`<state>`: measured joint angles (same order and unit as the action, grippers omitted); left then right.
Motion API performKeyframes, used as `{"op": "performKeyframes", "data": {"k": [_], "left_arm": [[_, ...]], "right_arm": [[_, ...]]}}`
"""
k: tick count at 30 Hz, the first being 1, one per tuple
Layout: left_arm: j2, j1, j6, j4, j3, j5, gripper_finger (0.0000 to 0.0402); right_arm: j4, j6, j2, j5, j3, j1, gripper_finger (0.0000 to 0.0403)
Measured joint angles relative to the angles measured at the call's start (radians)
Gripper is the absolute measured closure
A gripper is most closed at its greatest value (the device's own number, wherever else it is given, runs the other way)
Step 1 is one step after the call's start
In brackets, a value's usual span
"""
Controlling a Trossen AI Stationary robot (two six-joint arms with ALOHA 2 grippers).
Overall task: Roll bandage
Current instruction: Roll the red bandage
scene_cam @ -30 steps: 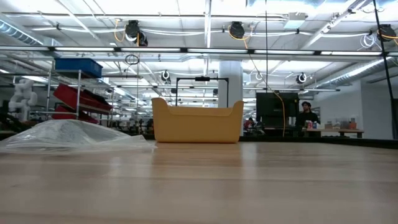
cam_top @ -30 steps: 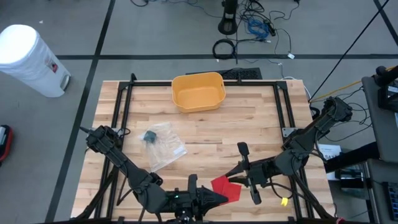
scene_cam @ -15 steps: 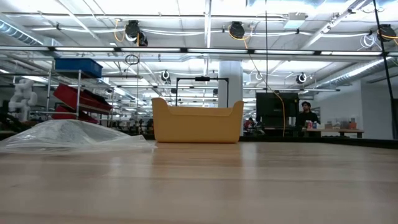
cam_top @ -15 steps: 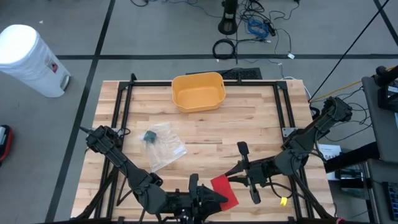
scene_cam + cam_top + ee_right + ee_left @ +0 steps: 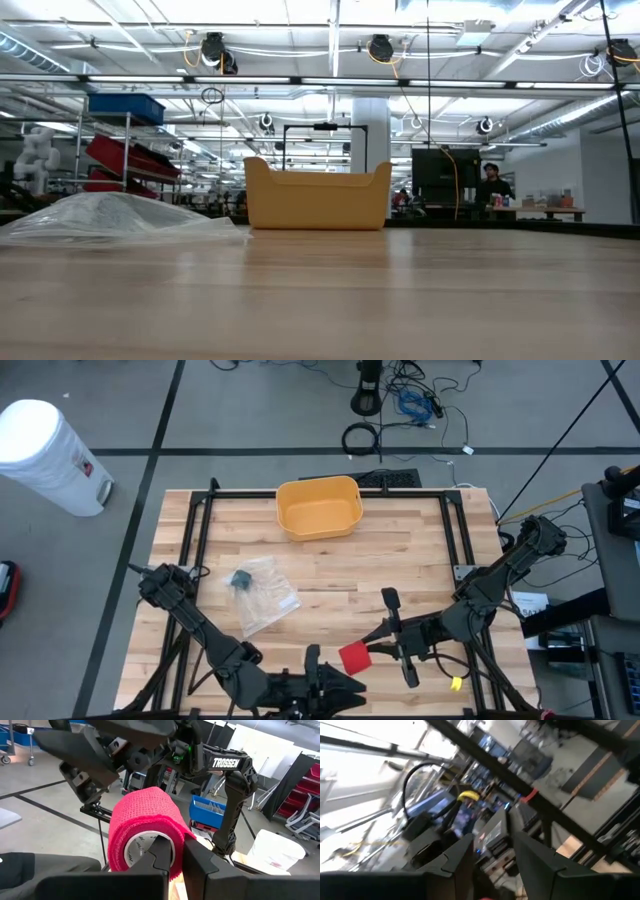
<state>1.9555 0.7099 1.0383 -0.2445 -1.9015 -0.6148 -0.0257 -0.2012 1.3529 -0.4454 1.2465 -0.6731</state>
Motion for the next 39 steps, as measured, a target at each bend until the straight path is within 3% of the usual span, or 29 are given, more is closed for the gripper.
{"op": "performKeyframes", "data": {"k": [5, 10, 15, 18, 26, 34, 39], "left_arm": [[0.001, 0.058, -0.004, -0.066, 0.000, -0.189, 0.0253], [0.001, 0.141, -0.201, 0.009, 0.000, -0.360, 0.0253], [0.012, 0.170, -0.628, 0.216, -0.001, -0.371, 0.0253], [0.045, 0.167, -0.786, 0.312, -0.001, -0.378, 0.0253], [0.108, 0.089, -0.822, 0.303, 0.000, -0.460, 0.0253], [0.112, 0.065, -0.904, 0.304, 0.000, -0.360, 0.0253], [0.112, 0.065, -0.950, 0.305, 0.000, -0.358, 0.0253]], "right_arm": [[0.010, 0.003, 0.000, 0.000, 0.000, -0.004, 0.0384], [0.002, -0.011, 0.000, 0.001, 0.000, -0.017, 0.0384], [-0.001, -0.032, 0.000, 0.002, 0.000, -0.023, 0.0384], [-0.008, -0.039, 0.000, 0.002, 0.000, -0.027, 0.0384], [-0.015, -0.053, 0.000, -0.001, 0.000, -0.043, 0.0384], [-0.008, -0.081, 0.000, -0.039, 0.000, -0.042, 0.0384], [0.002, -0.091, -0.001, -0.086, 0.000, -0.042, 0.0384]]}}
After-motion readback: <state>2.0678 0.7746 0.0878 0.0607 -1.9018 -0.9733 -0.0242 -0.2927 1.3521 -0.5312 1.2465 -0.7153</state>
